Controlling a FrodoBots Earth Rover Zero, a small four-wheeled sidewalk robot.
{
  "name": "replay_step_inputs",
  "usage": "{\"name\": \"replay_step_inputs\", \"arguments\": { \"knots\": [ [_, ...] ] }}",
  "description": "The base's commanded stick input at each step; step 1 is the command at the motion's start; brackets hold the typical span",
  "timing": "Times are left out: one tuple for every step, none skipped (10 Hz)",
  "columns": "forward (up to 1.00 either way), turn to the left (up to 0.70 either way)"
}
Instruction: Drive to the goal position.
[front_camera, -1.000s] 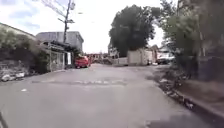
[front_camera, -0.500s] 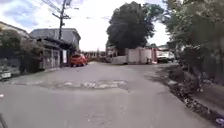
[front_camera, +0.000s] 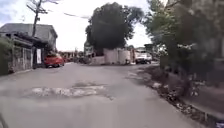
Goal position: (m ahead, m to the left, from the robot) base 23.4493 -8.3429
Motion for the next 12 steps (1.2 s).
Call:
{"name": "replay_step_inputs", "arguments": {
  "knots": [
    [1.0, -0.4],
    [1.0, -0.35],
    [1.0, -0.07],
    [1.0, 0.0],
    [1.0, 0.0],
    [1.0, 0.0],
    [1.0, 0.0],
    [1.0, 0.0],
    [1.0, 0.0],
    [1.0, 0.0],
    [1.0, 0.23],
    [1.0, 0.4]
  ]
}}
